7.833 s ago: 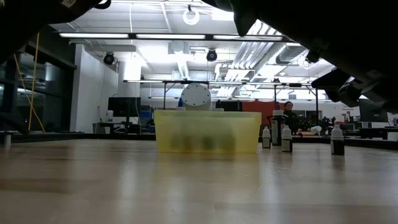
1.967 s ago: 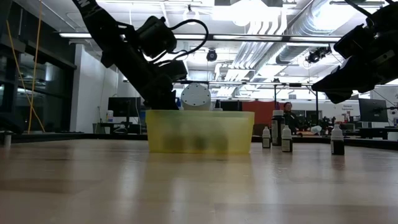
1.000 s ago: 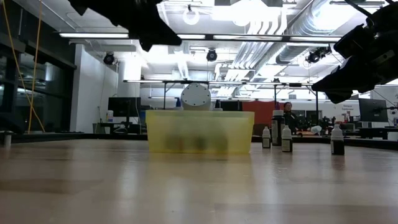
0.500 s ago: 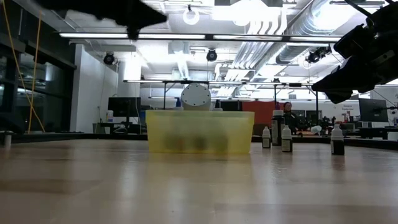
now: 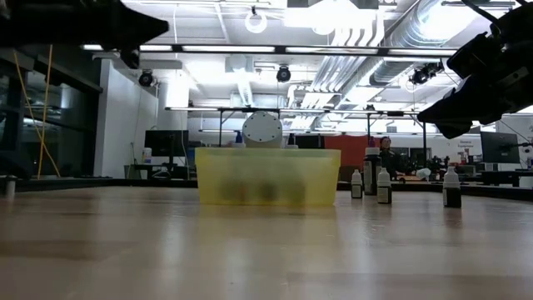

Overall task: Pick & Place food coloring
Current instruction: Put the big purple food coloring bottle in the yellow transparent bin

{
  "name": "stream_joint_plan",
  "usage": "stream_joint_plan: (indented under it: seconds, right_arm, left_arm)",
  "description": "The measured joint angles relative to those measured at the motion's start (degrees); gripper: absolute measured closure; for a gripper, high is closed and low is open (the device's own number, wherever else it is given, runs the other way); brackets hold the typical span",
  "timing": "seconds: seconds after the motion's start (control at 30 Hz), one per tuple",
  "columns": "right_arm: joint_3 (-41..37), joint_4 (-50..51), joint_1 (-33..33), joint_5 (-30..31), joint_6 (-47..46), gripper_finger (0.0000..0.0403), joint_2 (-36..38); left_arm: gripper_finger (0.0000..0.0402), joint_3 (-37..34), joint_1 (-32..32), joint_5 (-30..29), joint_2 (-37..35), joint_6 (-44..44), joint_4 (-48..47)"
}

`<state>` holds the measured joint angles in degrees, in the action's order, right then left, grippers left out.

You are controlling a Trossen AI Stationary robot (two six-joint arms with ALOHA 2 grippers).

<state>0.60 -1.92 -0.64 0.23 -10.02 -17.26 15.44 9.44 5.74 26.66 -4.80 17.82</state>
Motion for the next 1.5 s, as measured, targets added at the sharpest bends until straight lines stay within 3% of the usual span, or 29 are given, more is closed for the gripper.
stream_joint_plan:
  seconds: [0.6,0.73,0.9,1.17,1.5]
  right_arm:
    - [0.0,0.0,0.0,0.0,0.0,0.0402,0.0]
    - [0.0,0.0,0.0,0.0,0.0,0.0402,0.0]
    - [0.0,0.0,0.0,0.0,0.0,0.0402,0.0]
    - [0.0,0.0,0.0,0.0,0.0,0.0402,0.0]
    - [0.0,0.0,0.0,0.0,0.0,0.0402,0.0]
  left_arm:
    - [0.0401,-12.5,0.3,-1.3,-26.7,-3.2,4.2]
    - [0.0401,-14.1,0.2,-0.9,-26.2,-4.5,9.2]
    - [0.0401,-14.6,-0.2,-0.6,-26.2,-3.9,8.6]
    - [0.0401,-14.7,-6.6,-4.0,-26.3,-0.9,8.6]
    - [0.0401,-14.7,-8.3,-6.3,-26.3,3.3,-2.0]
